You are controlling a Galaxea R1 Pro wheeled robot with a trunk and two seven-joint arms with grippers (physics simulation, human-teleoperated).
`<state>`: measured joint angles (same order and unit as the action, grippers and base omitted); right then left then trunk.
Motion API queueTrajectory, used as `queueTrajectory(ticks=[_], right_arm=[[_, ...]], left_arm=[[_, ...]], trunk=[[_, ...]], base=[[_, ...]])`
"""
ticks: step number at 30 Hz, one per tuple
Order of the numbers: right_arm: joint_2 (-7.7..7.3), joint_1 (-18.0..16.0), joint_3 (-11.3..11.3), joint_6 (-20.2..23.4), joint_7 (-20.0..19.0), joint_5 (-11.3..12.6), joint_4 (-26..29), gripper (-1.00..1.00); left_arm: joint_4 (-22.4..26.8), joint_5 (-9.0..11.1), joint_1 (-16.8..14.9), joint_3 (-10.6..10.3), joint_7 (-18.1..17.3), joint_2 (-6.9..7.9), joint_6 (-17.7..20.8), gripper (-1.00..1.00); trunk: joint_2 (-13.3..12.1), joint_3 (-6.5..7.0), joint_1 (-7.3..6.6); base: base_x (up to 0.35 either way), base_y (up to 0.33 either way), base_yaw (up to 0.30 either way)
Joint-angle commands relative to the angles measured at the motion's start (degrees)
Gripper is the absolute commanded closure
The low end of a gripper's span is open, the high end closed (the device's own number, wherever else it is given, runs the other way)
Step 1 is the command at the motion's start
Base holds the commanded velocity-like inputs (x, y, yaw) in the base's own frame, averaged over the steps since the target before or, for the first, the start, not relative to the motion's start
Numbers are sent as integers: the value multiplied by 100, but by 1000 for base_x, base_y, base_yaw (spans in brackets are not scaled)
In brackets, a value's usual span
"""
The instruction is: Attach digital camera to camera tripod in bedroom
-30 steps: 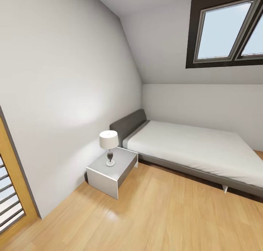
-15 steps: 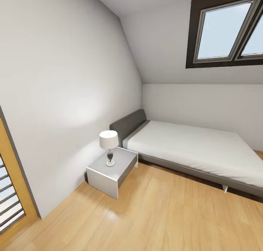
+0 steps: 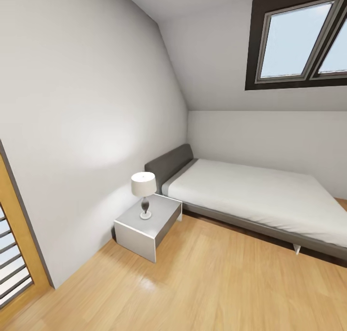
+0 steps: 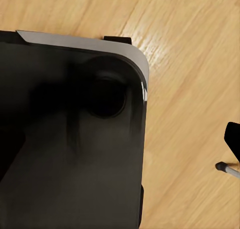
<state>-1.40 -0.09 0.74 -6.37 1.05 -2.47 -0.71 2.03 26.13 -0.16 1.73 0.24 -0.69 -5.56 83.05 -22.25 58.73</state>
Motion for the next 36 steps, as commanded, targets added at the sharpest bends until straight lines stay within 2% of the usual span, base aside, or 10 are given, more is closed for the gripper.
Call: queueTrajectory(ticks=[1,19,22,24,26,27,30,31,35,36], right_arm=[[-2,-4,5,-27,11,-26,-8,-100],[-25,-3,20,7,9,-16,-6,-100],[-55,-10,46,61,34,-71,13,-100],[-80,-50,82,157,44,-183,155,-100],[-91,-130,103,421,36,-274,503,-100],[-93,-218,106,737,36,-300,814,-100],[-82,-342,101,1375,46,-313,1326,-100],[-67,-406,95,1808,55,-319,1648,-100],[-47,-527,88,2491,61,-350,2372,-100],[-44,-806,122,2748,58,-425,2859,-100]], left_arm=[[-1,5,-2,17,2,-2,-15,-100],[5,-30,-2,3,33,0,-12,-100],[98,-50,-2,-4,68,101,23,-100],[378,-61,-2,-5,80,261,87,-100],[845,-67,-2,-4,86,437,333,-100],[1229,-69,-2,-1,91,566,663,-100],[1857,-68,-4,4,95,759,1338,-100],[2275,-67,-7,7,105,867,1835,-100],[3152,-61,-109,16,251,1023,2897,-100],[3618,-25,-791,20,679,1041,3541,-100]], trunk=[[3,-5,0],[3,-5,0],[3,-5,0],[3,-5,0],[3,-5,0],[3,-5,0],[3,-5,0],[3,-5,0],[3,-5,0],[3,-5,0]], base=[[0,0,0],[0,0,0],[0,0,0],[0,0,0],[0,0,0],[0,0,0],[0,0,0],[0,0,0],[0,0,0],[0,0,0]])
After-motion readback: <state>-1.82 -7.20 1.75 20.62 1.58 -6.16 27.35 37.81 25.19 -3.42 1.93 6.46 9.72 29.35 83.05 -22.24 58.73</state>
